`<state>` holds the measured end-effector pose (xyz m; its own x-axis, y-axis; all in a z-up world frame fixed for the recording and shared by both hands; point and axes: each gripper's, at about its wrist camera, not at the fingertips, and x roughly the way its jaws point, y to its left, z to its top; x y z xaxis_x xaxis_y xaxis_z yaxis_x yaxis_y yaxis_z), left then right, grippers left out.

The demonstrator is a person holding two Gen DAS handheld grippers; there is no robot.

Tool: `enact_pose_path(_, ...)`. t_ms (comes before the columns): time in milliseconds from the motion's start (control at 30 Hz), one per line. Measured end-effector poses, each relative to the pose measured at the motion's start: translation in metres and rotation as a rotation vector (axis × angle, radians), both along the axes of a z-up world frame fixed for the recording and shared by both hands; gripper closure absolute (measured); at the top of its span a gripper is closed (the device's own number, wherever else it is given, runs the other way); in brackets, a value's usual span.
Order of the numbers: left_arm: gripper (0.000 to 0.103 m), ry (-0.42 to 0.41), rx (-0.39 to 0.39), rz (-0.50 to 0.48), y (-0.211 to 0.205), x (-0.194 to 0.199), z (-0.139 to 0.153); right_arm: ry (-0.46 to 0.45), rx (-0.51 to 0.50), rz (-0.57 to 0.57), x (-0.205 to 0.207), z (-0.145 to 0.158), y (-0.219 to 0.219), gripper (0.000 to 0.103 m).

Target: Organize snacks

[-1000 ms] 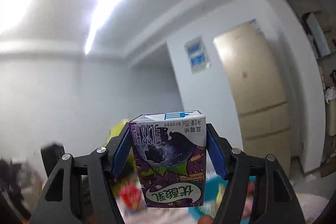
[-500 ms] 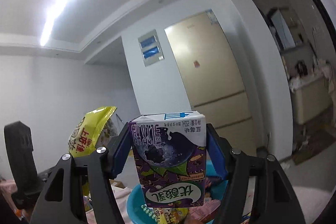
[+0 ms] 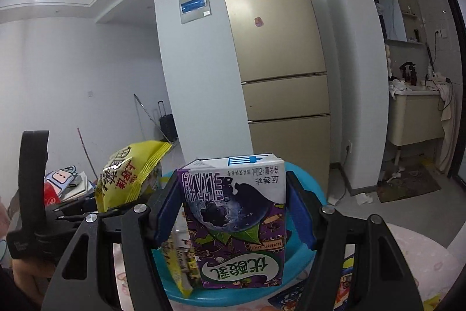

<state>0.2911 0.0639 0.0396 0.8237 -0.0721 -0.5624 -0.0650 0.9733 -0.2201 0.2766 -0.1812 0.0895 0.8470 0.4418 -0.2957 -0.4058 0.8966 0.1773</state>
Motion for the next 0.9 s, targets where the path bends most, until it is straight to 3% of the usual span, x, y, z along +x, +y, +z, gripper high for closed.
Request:
enact_pose_path(200,0.027,0.058,-0.030,-0.005,0.008,0.008,-0.018,0.051,0.044,-0.045,0.011,-0.017,-0.011,0.037)
enact_pose_path(367,0.025,0.037,-0.040,-0.017,0.005,0.008,-0.012,0.051,0.038,-0.028,0.010,-0.020,-0.004,0.036)
enact_pose_path(433,0.006,0.019,-0.037,-0.020,-0.001,0.006,-0.011,0.031,0.022,-0.021,0.008,-0.022,0.001,0.033)
enact_pose_path(500,0.000,0.002,-0.014,-0.002,-0.001,-0.002,-0.012,0.032,0.015,-0.015,0.008,-0.025,0.003,0.007)
enact_pose_path(567,0.000,-0.021,0.033,0.007,-0.005,-0.003,-0.011,0.042,0.026,-0.021,0.009,-0.028,0.003,0.001)
enact_pose_path(633,0.000,-0.025,0.080,0.010,-0.010,-0.003,-0.010,0.052,0.036,-0.025,0.010,-0.029,0.001,0.001)
enact_pose_path(833,0.000,0.010,0.076,0.078,-0.001,0.003,-0.017,0.065,0.034,-0.051,0.011,-0.034,-0.002,0.001)
enact_pose_path(867,0.000,0.020,0.080,0.111,0.005,0.003,-0.020,0.059,0.024,-0.063,0.011,-0.035,-0.001,0.005)
enact_pose_path(900,0.000,0.033,0.094,0.168,0.012,0.005,-0.024,0.050,0.009,-0.072,0.011,-0.036,0.000,0.021)
